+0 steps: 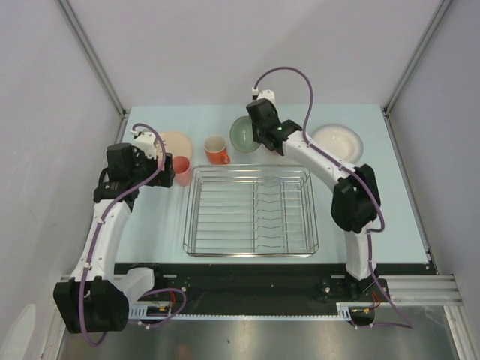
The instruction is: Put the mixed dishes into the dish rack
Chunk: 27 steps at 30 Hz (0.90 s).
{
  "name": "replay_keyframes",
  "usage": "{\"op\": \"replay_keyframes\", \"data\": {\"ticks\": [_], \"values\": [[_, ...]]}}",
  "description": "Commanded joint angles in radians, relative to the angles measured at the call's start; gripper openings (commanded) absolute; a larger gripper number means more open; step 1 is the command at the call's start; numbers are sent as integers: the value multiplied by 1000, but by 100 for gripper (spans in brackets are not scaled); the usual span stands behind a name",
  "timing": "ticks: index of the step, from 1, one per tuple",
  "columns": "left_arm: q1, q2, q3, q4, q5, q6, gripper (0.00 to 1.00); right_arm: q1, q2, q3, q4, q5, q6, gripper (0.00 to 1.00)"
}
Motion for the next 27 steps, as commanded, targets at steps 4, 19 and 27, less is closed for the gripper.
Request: {"op": "replay_keyframes", "data": {"ticks": [4,19,27], "values": [[20,-31,-16,33,31,3,100,69,-329,-2,9,201,-242,0],[26,-23,30,-9,34,14,99,210,-459,-219,-586,701,-119,0],[26,-25,58,-30,32,8,100,215,-425,-289,-772,677,38,0]]}}
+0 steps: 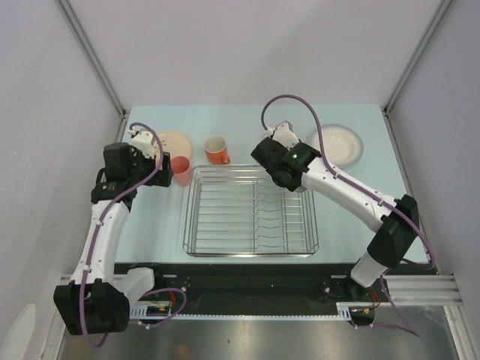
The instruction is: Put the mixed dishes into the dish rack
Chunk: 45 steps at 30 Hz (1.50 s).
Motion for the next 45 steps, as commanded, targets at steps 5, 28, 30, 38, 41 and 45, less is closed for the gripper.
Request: {"op": "replay_keyframes", "data": {"ticks": [5,28,30,38,41,45], "values": [[8,-15,61,-19,25,8,100,18,62,-99,-128,25,182,0],[11,-12,37,-5,10,20,100,73,231,-46,7,-141,103,97],[9,-13,37,-5,11,19,100,75,213,0,-2,-159,100,100],[11,-18,31,-8,5,22,100,-72,70,244,73,-277,201,100],[9,-22,32,-8,8,19,100,-254,50,323,128,-456,318,100],[11,-25,35,-16,2,17,100,-508,-17,129,449,-840,393,100]]}}
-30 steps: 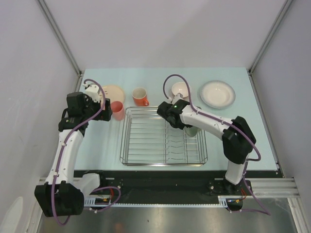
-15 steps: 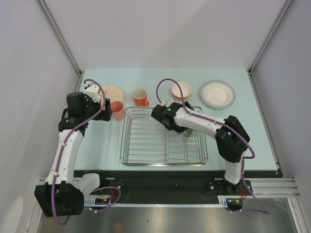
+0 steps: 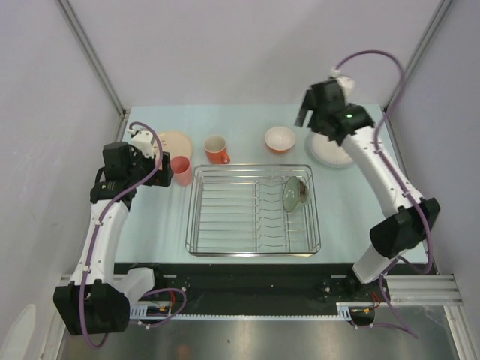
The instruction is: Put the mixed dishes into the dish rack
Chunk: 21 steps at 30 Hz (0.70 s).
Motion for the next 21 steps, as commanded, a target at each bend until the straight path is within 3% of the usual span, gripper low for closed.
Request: {"op": "replay_keyframes", "data": {"ticks": [1,3,5,11,14,21], "values": [[9,-28,19,8,-4,16,100,-235,-111,-203,367,-412,108,100],[9,-32,22,5,-7,19,100,-235,-119,-274,501,-362,20,100],[8,-35,25,-3,-7,23,100,-241,-42,-250,500,-317,3,100],[9,-25,34,-7,-7,16,100,-269,182,-161,540,-418,-3,100],[9,-19,35,-4,-2,11,100,-270,286,-87,507,-414,-6,88],[9,-2,37,-3,-4,9,100,-275,430,-32,512,-417,-3,82]]}}
